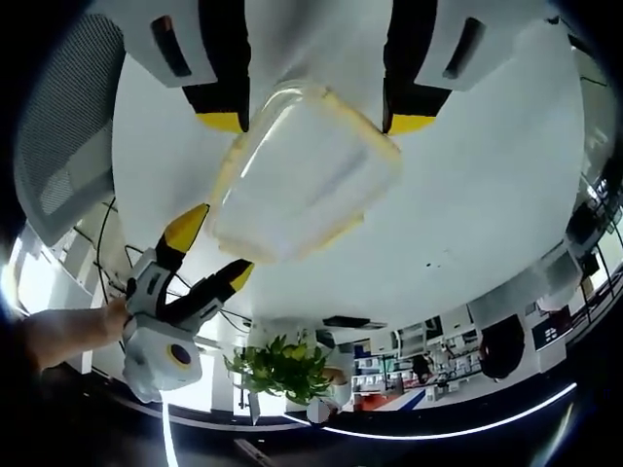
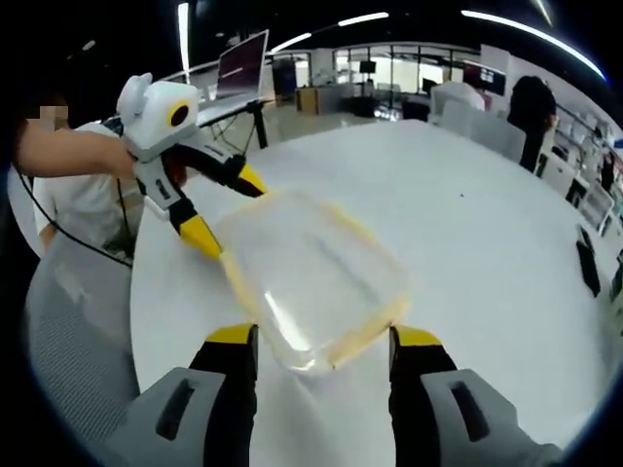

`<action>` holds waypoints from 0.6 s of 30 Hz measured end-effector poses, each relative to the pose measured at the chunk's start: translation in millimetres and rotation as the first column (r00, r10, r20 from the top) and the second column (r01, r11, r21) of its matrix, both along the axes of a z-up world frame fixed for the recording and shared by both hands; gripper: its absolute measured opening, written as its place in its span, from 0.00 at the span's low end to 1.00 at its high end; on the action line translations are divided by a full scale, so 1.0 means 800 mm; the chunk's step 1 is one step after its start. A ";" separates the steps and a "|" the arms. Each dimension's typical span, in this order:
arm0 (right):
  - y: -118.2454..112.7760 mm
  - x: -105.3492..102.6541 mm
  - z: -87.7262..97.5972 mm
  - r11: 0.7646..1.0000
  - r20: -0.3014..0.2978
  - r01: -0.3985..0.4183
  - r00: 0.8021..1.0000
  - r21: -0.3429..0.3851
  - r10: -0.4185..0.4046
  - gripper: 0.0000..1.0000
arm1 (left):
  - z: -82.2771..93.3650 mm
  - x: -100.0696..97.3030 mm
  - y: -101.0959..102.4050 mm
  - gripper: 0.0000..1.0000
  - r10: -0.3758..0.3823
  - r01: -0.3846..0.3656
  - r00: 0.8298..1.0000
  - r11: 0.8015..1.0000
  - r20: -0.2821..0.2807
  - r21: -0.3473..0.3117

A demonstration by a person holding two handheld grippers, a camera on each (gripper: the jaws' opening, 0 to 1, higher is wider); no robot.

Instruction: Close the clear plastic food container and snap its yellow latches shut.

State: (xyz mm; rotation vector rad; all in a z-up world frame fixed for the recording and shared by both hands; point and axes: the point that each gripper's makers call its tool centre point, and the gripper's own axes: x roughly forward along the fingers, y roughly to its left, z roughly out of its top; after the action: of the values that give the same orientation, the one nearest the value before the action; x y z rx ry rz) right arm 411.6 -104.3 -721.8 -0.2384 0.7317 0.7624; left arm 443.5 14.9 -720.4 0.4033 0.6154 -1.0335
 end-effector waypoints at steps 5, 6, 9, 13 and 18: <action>0.000 0.008 0.000 1.000 -0.005 0.001 1.000 -0.004 -0.001 0.51 | 0.000 0.010 -0.001 0.50 -0.008 0.008 1.000 1.000 -0.001 0.012; 0.000 0.009 0.000 1.000 -0.006 0.002 1.000 -0.005 -0.002 0.51 | 0.001 0.011 -0.001 0.50 -0.008 0.008 1.000 1.000 -0.001 0.013; -0.001 0.010 -0.001 1.000 -0.004 0.000 1.000 -0.013 0.000 0.51 | 0.001 0.014 0.000 0.50 -0.010 0.010 1.000 1.000 -0.002 0.016; -0.001 0.009 -0.001 1.000 -0.009 0.000 1.000 -0.015 0.000 0.51 | 0.000 0.013 0.000 0.49 -0.010 0.010 1.000 1.000 -0.006 0.014; 0.000 0.006 0.000 1.000 -0.013 0.008 1.000 0.002 -0.008 0.53 | 0.000 0.012 0.000 0.49 -0.007 0.007 1.000 1.000 -0.003 0.019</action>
State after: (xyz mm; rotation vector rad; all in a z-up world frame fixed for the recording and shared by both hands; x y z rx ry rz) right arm 416.7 -104.0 -721.6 -0.2290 0.7434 0.7581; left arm 453.1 15.0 -720.0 0.4209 0.6273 -1.0354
